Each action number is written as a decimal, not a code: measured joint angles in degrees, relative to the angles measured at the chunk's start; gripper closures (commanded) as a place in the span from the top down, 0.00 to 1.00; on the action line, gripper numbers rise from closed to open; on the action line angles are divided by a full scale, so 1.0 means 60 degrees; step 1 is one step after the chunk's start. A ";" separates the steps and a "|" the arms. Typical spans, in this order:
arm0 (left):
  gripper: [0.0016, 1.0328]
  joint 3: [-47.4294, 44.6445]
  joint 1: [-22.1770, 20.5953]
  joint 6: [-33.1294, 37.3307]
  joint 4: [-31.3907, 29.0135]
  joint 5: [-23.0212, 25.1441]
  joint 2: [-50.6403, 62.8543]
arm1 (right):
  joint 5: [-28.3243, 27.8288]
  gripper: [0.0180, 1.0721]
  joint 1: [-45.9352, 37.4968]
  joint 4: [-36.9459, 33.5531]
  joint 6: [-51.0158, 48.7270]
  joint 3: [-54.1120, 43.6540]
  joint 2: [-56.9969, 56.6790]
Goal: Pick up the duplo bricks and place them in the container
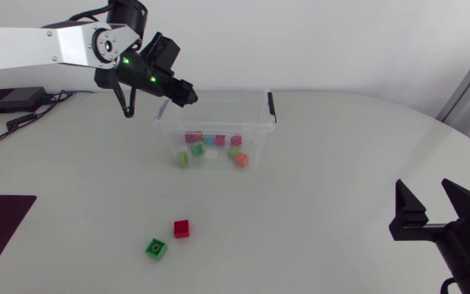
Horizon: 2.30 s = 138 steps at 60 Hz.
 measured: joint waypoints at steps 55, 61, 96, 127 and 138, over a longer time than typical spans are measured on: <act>0.84 -0.6237 -0.2007 0.4237 -0.3020 -0.1035 -0.4652 | 0.0000 0.95 0.0000 0.0000 0.0000 0.0000 0.0000; 0.84 -0.6473 -0.2342 0.4382 -0.2535 -0.1534 -0.3894 | 0.0000 0.95 0.0000 0.0000 0.0000 0.0000 0.0000; 0.83 -0.6583 -0.2488 0.5191 -0.1217 -0.1810 -0.1818 | 0.0000 0.95 0.0000 0.0000 0.0000 0.0000 0.0000; 0.31 -0.6510 -0.2488 0.5187 -0.1075 -0.1814 -0.1242 | -0.0004 0.95 0.0000 0.0000 0.0000 0.0000 0.0000; 0.31 -0.6484 -0.2550 0.5184 -0.1322 -0.1807 -0.1581 | -0.0004 0.95 0.0000 0.0000 0.0000 0.0000 0.0000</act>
